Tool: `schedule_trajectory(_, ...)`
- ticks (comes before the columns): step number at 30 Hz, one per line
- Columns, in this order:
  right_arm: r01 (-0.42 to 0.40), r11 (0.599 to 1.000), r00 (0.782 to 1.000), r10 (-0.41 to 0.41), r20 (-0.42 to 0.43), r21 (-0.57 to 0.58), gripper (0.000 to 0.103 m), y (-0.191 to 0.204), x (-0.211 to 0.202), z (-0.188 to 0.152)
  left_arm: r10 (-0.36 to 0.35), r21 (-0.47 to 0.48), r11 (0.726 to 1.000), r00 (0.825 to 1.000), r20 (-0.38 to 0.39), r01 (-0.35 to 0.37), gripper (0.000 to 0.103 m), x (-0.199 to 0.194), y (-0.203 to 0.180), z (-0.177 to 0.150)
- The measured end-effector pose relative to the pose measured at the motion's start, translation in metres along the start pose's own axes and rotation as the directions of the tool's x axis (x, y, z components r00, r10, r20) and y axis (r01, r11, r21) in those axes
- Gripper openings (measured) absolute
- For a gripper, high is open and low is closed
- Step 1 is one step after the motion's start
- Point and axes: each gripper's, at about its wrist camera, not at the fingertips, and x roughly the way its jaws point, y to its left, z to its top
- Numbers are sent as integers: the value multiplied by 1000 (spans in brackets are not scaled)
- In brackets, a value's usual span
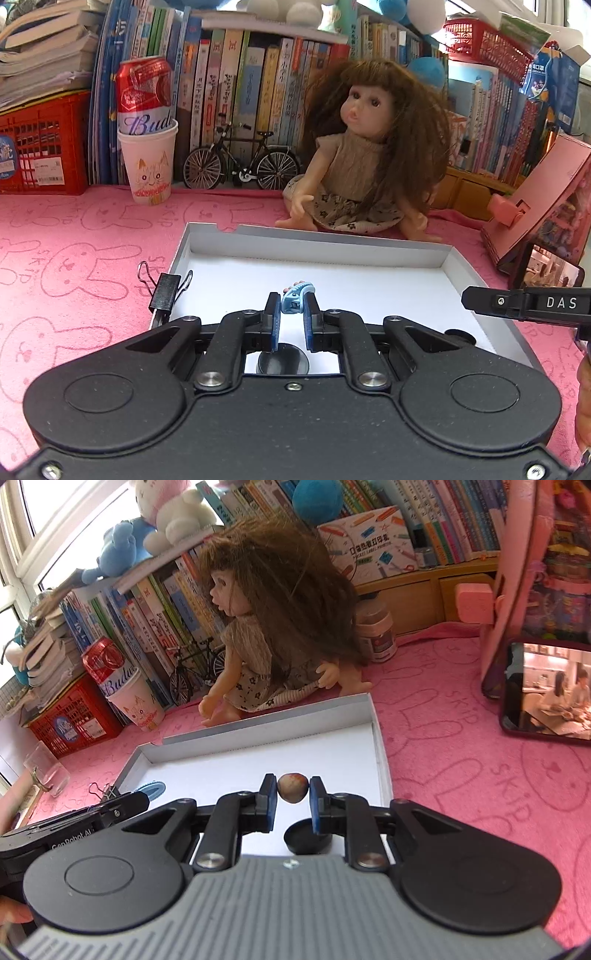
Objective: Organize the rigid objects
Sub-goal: 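Open left gripper releasing the blue clip while right gripper releases the brown nut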
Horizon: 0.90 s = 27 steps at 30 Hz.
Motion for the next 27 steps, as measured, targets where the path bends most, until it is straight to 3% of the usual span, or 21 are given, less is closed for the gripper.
schedule_trajectory(9,34,999,997,-34,-73,-2,23,0,24,1,4,-1,1000,999,-40,-4,12,17,4,1)
schedule_trajectory(18,73,996,993,-77,-85,-53,23,8,29,1,20,14,1000,997,-73,-19,12,24,3,-1)
schedule_trajectory(21,76,996,993,-81,-82,-56,28,9,27,1,31,16,999,996,-80,-30,14,24,2,-1)
schedule_trajectory(24,61,997,996,-64,-68,-45,47,9,20,1,41,34,999,997,-61,-39,27,16,1,-1)
schedule_trajectory(25,59,997,996,-62,-60,-43,48,9,17,1,45,37,998,998,-51,-43,36,12,1,0)
schedule_trajectory(27,54,998,997,-55,-45,-37,50,9,9,1,48,46,998,998,-30,-46,42,3,-1,1)
